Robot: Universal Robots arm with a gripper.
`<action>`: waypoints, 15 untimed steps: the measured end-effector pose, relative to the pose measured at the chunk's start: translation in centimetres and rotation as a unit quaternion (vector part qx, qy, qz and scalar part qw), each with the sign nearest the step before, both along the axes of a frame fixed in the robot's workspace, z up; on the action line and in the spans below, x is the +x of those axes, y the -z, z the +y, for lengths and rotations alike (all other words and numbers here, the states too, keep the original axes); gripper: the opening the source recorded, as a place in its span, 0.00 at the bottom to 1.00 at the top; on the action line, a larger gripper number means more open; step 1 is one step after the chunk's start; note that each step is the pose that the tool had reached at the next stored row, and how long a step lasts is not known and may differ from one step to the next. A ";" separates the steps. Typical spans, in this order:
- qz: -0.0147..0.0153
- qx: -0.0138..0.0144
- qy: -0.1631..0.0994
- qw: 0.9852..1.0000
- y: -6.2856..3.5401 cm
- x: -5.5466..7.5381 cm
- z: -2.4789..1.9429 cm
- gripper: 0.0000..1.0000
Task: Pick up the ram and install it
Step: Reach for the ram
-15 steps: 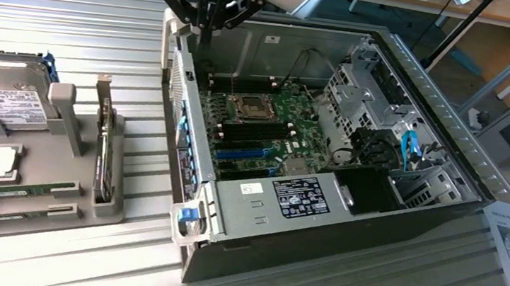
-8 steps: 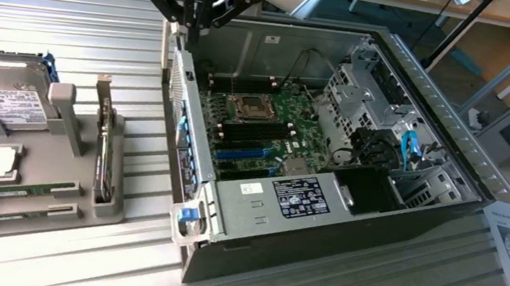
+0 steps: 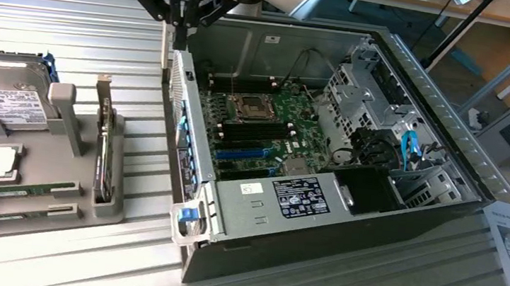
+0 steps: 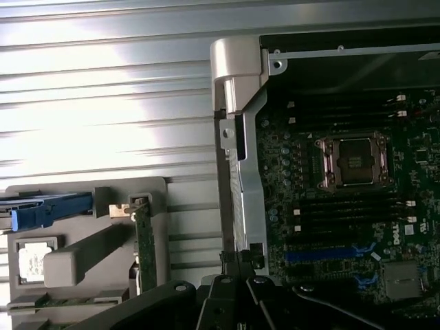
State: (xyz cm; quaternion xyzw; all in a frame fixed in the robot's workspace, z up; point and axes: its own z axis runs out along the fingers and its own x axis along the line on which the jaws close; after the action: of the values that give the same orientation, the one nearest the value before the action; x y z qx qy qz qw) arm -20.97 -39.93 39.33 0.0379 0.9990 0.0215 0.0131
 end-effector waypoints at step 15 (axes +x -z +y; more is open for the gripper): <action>0.000 0.000 0.000 1.000 0.00 -3.7 -0.03 0.11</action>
State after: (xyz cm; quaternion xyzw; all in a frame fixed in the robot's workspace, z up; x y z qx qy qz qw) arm -24.71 -39.95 39.33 0.0379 0.9990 0.0215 0.0131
